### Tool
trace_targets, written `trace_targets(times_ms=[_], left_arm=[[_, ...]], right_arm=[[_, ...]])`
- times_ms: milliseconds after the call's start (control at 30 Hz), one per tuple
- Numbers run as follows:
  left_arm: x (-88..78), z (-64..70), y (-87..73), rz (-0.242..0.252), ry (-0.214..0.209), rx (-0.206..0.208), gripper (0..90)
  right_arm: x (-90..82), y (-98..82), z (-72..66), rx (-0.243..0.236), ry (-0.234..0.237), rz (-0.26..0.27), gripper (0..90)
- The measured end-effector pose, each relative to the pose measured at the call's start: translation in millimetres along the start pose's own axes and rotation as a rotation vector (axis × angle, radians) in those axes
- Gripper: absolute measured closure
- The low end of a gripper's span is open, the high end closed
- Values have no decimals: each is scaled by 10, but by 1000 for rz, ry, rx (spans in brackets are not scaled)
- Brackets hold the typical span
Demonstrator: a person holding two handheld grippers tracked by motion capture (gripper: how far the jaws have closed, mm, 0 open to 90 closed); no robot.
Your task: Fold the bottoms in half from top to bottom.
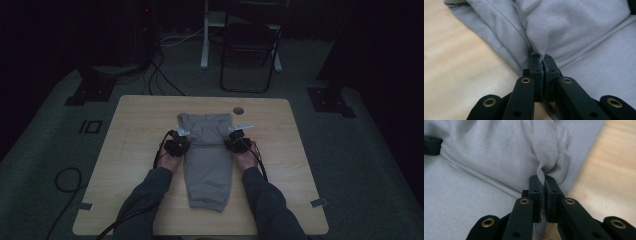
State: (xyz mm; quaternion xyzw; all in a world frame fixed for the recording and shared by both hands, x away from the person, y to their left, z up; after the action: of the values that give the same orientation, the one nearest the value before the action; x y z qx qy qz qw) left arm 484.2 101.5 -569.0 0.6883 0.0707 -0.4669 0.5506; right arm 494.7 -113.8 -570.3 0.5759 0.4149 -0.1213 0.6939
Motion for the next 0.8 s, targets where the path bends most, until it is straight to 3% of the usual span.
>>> trace_targets(times_ms=[267, 300, 333, 400, 433, 467, 500, 533, 567, 600, 700, 733, 767, 800], left_arm=[[64, -75, 120, -36, 13, -27, 883], [-14, -47, 139, -32, -6, -16, 885], [-75, -27, 156, -15, -18, -8, 885], [-219, 15, 201, 17, -38, 9, 885], [-305, 43, 228, 39, -47, 14, 885], [-403, 77, 252, 60, -56, 19, 886], [-592, 161, 283, 100, -78, 35, 886], [-592, 161, 283, 100, -78, 35, 885], [-680, 209, 282, 120, -84, 49, 885], [-752, 254, 261, 128, -90, 63, 885], [-817, 364, 81, 118, -104, 87, 883], [-726, 402, -105, 79, -106, 86, 881], [-726, 402, -105, 79, -106, 86, 880], [-662, 407, -203, 55, -117, 71, 880]], right_arm=[[147, 156, 66, 9, -3, 1, 855], [67, 172, 87, 41, 1, -11, 868], [67, 172, 87, 41, 1, -11, 868], [-167, 209, 62, 26, 13, 33, 868], [-167, 209, 62, 26, 13, 33, 868], [-383, 233, 27, 17, 22, 76, 869], [-495, 240, 4, 3, 26, 97, 869], [-605, 242, -23, -11, 27, 120, 869], [-605, 242, -23, -11, 27, 120, 869], [-794, 186, -83, -20, 41, 154, 867], [-869, 32, -146, -45, 43, 151, 867], [-820, -181, -209, -70, 51, 119, 865], [-762, -288, -232, -72, 55, 96, 864], [-696, -388, -252, -65, 67, 68, 864]])
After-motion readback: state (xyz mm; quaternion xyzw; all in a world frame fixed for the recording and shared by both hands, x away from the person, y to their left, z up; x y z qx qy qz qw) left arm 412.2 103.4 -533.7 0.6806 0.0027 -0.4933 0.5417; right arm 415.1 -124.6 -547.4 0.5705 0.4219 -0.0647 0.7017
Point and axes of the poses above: each handheld gripper's, and its own axes: x roughly forward along the jaws, y roughly out of its top, z roughly to its right, the point moved 5 cm from there along x, roughly forward along the jaws, and after that the axes turned 6 degrees about -y, right-handed, at the moved point
